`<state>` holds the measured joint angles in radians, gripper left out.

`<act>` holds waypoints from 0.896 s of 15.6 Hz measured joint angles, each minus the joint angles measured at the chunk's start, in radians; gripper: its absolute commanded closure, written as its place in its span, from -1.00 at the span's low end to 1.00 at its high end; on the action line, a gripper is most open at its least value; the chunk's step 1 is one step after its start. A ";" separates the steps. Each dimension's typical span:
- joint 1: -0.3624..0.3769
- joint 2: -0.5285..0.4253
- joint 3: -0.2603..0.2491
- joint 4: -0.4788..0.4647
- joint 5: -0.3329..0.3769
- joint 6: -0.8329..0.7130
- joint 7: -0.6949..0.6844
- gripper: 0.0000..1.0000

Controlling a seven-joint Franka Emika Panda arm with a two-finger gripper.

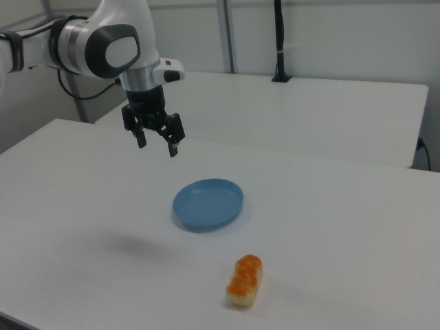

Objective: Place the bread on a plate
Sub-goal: 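Move the open gripper toward the orange-topped bread roll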

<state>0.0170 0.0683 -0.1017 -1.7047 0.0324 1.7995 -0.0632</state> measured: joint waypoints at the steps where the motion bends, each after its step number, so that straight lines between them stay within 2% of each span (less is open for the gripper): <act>1: 0.000 0.000 0.000 0.000 0.000 0.000 0.000 -1.00; 11: -0.001 0.005 -0.019 -0.013 -0.014 0.000 -0.008 -1.00; 14: -0.002 0.020 -0.062 -0.060 -0.055 0.010 -0.077 -1.00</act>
<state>0.0154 0.0882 -0.1633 -1.7643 -0.0228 1.8098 -0.1402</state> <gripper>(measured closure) 0.000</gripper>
